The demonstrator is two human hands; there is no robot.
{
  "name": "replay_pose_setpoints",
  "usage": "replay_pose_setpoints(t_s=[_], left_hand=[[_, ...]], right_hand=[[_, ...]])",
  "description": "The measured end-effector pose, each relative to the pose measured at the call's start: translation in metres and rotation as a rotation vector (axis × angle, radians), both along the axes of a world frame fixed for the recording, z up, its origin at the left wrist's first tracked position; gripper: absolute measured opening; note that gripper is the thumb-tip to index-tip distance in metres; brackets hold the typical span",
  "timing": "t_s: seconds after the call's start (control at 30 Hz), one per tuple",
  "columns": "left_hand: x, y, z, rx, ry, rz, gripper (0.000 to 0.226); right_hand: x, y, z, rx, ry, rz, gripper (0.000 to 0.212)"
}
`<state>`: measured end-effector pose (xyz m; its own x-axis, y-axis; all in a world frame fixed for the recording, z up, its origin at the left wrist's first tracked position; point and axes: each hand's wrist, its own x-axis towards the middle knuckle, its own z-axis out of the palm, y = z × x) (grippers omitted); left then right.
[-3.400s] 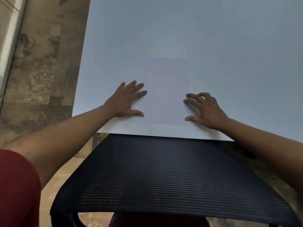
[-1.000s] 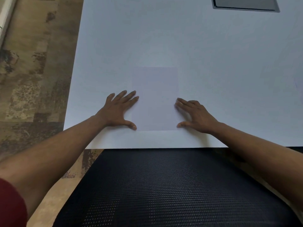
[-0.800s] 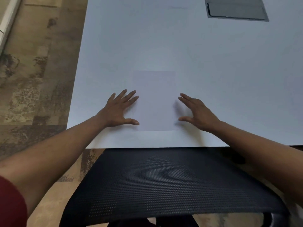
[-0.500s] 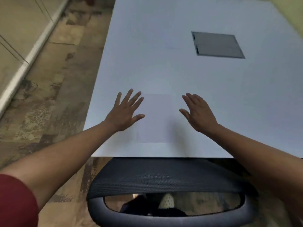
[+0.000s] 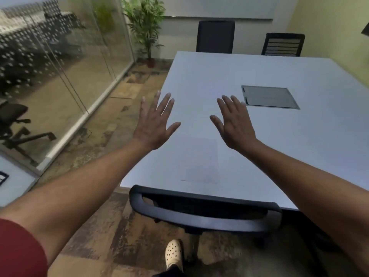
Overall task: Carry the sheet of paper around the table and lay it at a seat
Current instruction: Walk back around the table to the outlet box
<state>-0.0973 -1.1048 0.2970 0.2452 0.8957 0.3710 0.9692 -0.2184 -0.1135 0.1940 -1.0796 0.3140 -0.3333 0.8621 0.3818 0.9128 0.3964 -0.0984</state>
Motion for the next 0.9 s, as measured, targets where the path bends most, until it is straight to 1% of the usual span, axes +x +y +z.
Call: replay_pose_setpoints(t_s=[0.1,0.27,0.43,0.53,0.7,0.8,0.9], left_hand=[[-0.007,-0.028,0.020,0.055,-0.021,0.059,0.085],[-0.042,-0.064,0.048,0.082,-0.013,0.133,0.085],[-0.100,-0.097,0.056,0.144,-0.044,0.180,0.083],[-0.156,-0.116,0.053,0.184,-0.047,0.222,0.086],[-0.273,-0.155,0.038,0.167,-0.066,0.284,0.089],[-0.348,-0.177,0.026,0.157,-0.042,0.327,0.089],[-0.416,-0.194,0.017,0.114,-0.008,0.388,0.089]], right_hand=[[-0.022,-0.016,0.021,0.018,-0.002,0.055,0.072],[-0.076,-0.035,0.051,0.068,-0.019,0.141,0.070],[-0.147,-0.059,0.055,0.071,-0.043,0.195,0.076],[-0.209,-0.072,0.049,0.069,-0.039,0.242,0.078],[-0.335,-0.093,0.040,0.031,-0.020,0.300,0.084],[-0.404,-0.099,0.032,0.040,-0.014,0.332,0.083],[-0.457,-0.101,0.021,0.041,-0.020,0.345,0.080]])
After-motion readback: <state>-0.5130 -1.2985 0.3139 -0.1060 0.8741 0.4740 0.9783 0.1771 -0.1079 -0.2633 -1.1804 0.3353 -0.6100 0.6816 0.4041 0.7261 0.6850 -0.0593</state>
